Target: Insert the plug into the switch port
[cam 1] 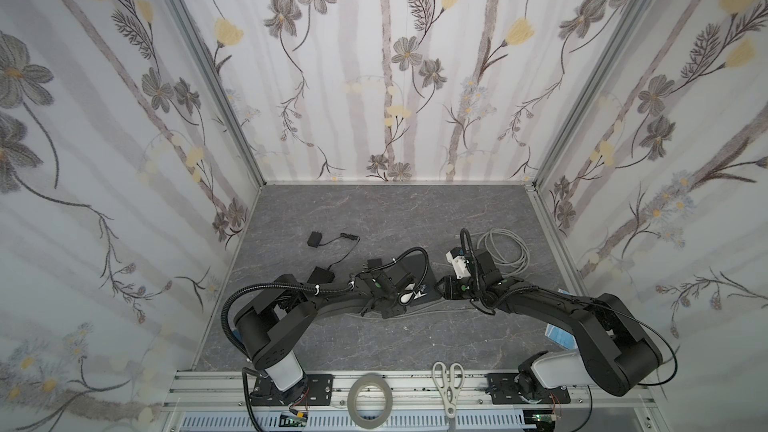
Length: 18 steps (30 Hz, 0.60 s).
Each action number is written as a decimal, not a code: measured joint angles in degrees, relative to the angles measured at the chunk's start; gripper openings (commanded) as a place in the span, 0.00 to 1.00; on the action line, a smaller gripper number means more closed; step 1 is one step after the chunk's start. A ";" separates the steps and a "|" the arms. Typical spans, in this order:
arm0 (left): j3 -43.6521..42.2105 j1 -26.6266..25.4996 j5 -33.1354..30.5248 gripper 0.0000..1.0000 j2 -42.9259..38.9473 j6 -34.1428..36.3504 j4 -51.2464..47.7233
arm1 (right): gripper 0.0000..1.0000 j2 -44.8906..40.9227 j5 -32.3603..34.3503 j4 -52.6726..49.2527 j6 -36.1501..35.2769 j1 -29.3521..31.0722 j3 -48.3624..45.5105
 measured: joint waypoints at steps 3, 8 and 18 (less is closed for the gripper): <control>0.00 -0.04 0.26 0.00 -0.15 -0.04 -0.20 | 0.45 0.22 -0.33 0.57 0.52 0.24 0.00; 0.00 -0.09 0.46 0.00 -0.15 -0.22 -0.24 | 0.44 0.76 -1.16 1.86 0.96 0.61 0.00; 0.50 -0.07 0.35 0.00 1.27 -0.28 -0.83 | 0.43 0.90 -1.27 2.19 1.42 2.08 0.00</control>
